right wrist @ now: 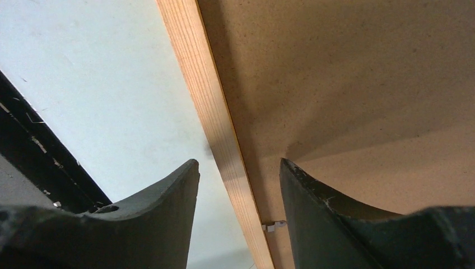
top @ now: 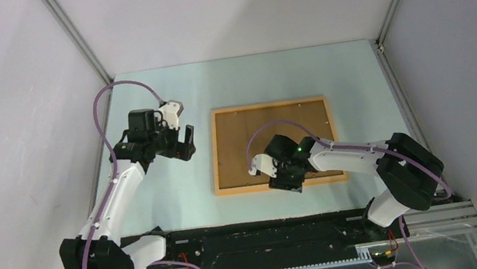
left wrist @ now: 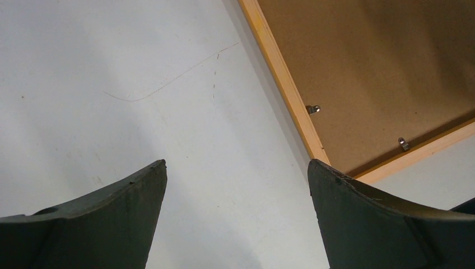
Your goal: Put the photo into the frame
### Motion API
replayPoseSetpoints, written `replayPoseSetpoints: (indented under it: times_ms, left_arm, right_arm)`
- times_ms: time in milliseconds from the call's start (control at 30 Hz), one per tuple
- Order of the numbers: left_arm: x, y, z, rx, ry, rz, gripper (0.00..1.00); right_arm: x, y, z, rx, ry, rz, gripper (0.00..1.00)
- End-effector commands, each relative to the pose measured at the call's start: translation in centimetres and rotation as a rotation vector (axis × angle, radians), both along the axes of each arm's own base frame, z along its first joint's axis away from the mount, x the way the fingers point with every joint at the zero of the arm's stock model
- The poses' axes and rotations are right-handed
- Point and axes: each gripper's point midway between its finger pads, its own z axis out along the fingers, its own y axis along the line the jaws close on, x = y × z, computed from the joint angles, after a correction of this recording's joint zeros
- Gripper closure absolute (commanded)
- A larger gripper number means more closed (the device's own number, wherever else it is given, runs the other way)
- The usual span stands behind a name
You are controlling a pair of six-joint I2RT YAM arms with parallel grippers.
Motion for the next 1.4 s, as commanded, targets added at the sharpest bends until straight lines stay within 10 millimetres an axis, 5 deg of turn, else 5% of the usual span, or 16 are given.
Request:
replayPoseSetpoints:
  times_ms: [0, 367, 700, 833, 1067, 1367]
  left_arm:
    - [0.3, 0.0, 1.0, 0.000, -0.048, -0.007, 0.00]
    - [0.3, 0.0, 0.8, 0.000, -0.042, -0.007, 0.00]
    - [0.3, -0.1, 0.8, -0.003, -0.038, -0.011, 0.00]
    - [0.3, -0.2, 1.0, -0.007, -0.045, -0.018, 0.00]
    - [-0.2, -1.1, 1.2, -0.026, -0.057, -0.091, 0.00]
    - [-2.1, -3.4, 3.5, 0.042, -0.203, -0.277, 0.00]
  right_arm:
    - [0.4, 0.5, -0.3, -0.016, -0.034, 0.011, 0.42]
    - [-0.3, 0.7, -1.1, -0.041, -0.016, 0.031, 0.56]
    - [-0.3, 0.4, -2.0, -0.068, -0.006, 0.027, 0.55]
    - [-0.4, 0.3, -2.1, -0.075, -0.002, 0.032, 0.62]
    - [-0.3, 0.8, -0.1, -0.014, 0.006, 0.018, 1.00]
    - [-0.8, 1.4, 4.4, 0.122, 0.111, 0.039, 1.00]
